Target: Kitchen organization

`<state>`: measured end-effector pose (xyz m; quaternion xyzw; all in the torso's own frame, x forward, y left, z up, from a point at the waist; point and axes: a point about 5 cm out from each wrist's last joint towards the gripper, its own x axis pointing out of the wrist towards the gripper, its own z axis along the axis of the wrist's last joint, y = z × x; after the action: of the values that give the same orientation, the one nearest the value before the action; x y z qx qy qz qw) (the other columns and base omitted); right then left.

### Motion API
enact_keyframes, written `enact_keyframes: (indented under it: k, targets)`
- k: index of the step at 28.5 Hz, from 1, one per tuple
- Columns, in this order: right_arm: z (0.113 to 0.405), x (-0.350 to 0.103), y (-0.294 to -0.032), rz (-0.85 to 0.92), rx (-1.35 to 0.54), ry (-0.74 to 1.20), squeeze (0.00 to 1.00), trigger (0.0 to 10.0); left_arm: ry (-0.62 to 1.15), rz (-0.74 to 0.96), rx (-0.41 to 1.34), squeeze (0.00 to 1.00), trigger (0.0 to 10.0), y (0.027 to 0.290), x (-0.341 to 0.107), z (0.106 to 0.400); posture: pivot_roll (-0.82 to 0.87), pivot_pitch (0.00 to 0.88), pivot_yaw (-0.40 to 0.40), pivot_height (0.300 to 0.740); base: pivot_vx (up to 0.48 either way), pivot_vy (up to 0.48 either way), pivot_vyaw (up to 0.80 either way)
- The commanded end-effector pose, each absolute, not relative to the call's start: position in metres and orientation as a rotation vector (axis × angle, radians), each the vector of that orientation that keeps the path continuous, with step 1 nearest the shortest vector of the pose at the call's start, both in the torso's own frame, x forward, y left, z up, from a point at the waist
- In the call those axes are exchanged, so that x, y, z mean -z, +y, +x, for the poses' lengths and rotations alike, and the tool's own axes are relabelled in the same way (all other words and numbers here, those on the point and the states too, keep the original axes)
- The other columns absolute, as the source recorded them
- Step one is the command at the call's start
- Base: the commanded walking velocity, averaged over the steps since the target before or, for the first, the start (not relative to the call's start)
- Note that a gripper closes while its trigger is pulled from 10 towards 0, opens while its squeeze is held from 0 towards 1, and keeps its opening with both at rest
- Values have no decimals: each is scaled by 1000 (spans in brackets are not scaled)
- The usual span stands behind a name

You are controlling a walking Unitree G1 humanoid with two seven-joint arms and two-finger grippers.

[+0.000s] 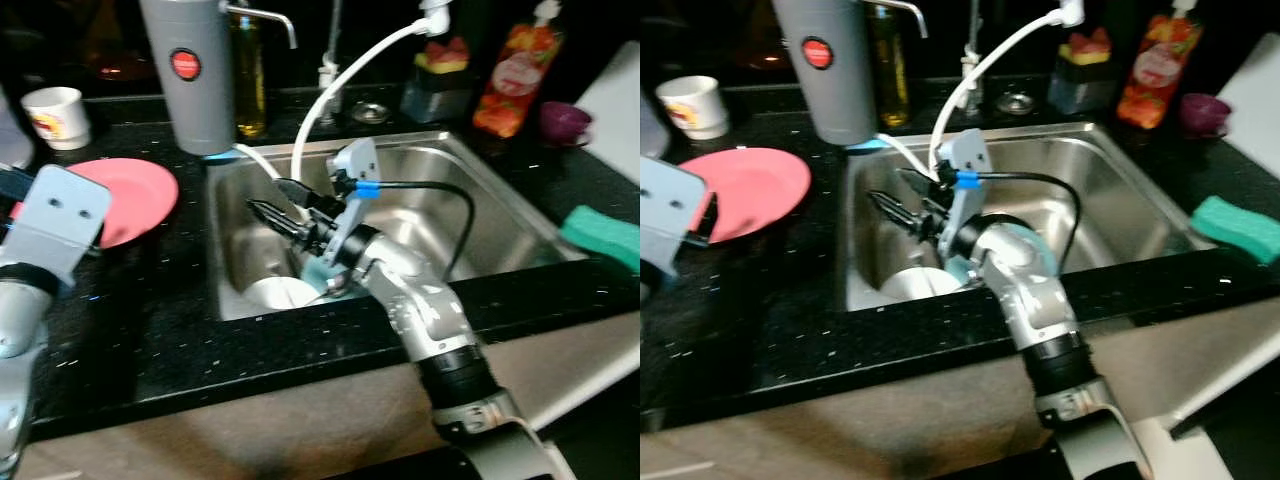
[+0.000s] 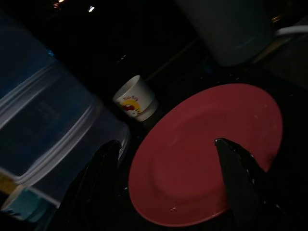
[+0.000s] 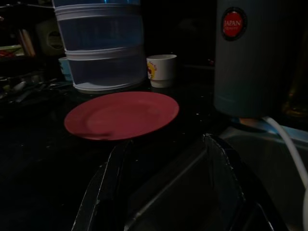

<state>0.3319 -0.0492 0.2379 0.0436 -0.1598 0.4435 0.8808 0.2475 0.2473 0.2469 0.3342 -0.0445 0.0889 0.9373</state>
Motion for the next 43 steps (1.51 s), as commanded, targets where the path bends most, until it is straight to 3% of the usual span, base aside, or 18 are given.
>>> enact_keyframes:
  k: [1,19,26,33,43]
  targets:
    - [334,-236,-53,83,-904,-316,0,10000,-83,655,-148,0,10000,244,-244,252,155,0,-37,740,0,0,731]
    - [335,-243,-61,96,-863,-338,0,10000,-101,630,-88,0,10000,239,-248,262,147,0,-21,740,0,0,715]
    - [341,-242,-63,91,-801,-314,0,10000,-104,630,-93,0,10000,241,-250,263,148,0,-25,740,0,-384,0]
    - [345,-242,-64,71,-758,-298,0,10000,-148,687,-81,0,10000,252,-262,275,141,0,-27,740,0,0,0]
    - [347,-244,-70,74,-744,-272,0,10000,-118,853,92,0,10000,263,-259,301,110,0,-20,740,0,0,-240]
